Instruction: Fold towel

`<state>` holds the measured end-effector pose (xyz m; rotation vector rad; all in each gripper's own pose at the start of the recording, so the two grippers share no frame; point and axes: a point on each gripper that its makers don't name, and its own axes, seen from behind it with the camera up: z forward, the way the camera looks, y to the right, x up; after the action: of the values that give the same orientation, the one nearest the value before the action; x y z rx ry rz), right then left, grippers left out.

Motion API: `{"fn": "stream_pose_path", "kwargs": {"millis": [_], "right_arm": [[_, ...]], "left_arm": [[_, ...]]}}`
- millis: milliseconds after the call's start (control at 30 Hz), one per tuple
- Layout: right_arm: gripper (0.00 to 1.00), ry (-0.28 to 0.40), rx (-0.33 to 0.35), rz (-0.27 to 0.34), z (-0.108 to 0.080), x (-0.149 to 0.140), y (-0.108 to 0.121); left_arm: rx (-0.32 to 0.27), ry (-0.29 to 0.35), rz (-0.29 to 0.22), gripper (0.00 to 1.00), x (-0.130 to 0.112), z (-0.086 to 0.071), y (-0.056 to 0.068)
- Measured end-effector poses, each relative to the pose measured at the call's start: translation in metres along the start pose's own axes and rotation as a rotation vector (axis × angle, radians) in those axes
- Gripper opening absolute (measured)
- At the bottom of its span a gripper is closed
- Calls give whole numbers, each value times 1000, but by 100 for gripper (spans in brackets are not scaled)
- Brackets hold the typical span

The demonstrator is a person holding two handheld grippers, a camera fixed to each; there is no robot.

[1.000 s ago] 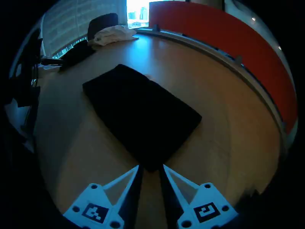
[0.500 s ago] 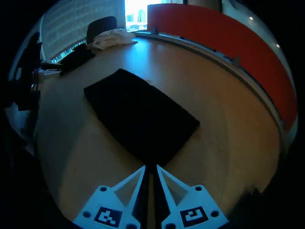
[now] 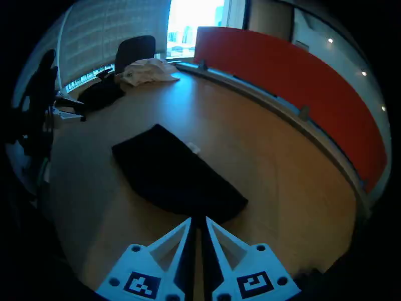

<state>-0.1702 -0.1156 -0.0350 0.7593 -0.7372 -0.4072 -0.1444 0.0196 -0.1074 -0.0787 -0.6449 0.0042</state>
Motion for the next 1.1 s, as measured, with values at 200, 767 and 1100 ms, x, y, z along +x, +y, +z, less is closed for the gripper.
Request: {"fn": "stream_pose_path", "kwargs": {"millis": [200, 767, 1100], "right_arm": [[6, 25, 10, -36, -3, 23, -3], [5, 59, 31, -122, -2, 61, -8], [6, 64, 59, -182, 7, 84, -13]], "left_arm": [[0, 2, 0, 94, 1, -1, 0], [-4, 15, -9, 94, 7, -1, 0], [-7, 24, -17, 94, 9, -2, 0]]}}
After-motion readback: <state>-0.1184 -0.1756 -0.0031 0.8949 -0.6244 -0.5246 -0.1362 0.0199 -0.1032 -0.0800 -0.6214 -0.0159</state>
